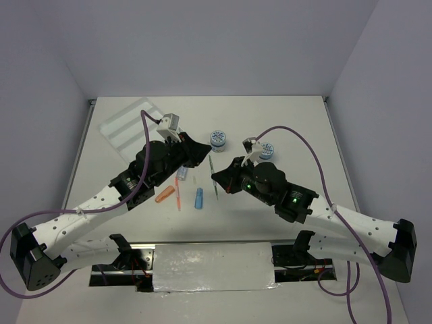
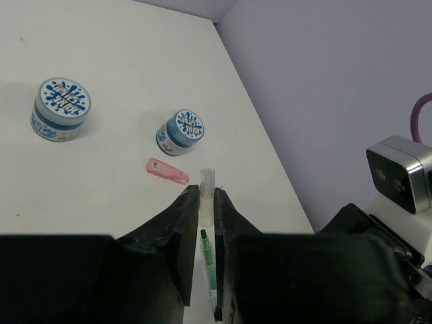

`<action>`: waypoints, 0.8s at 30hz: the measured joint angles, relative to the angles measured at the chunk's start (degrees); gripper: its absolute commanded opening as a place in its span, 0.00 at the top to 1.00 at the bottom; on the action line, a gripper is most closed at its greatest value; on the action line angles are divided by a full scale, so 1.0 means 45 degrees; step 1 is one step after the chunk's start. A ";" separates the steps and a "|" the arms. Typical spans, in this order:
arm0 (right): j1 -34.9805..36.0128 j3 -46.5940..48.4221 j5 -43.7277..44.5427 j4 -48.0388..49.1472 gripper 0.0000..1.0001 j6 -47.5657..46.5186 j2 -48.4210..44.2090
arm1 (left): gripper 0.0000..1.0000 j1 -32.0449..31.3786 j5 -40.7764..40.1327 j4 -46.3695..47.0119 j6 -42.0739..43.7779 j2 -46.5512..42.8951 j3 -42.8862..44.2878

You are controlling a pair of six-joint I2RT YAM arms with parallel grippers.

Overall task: Sort the stationery into containers
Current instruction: Close the pen cap on the pen.

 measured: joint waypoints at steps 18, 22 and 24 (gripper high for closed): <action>0.0000 0.0287 0.0180 -0.0078 1.00 -0.0097 0.0024 | 0.75 0.0000 0.0136 0.0000 -0.0005 -0.0005 0.0000; 0.0000 0.0321 0.0282 -0.0078 1.00 -0.0112 0.0063 | 0.75 0.0000 0.0209 0.0000 -0.0005 0.0000 0.0000; 0.0000 0.0364 0.0335 -0.0112 1.00 -0.0146 0.0126 | 0.75 0.0000 0.0228 0.0000 -0.0005 -0.0005 0.0000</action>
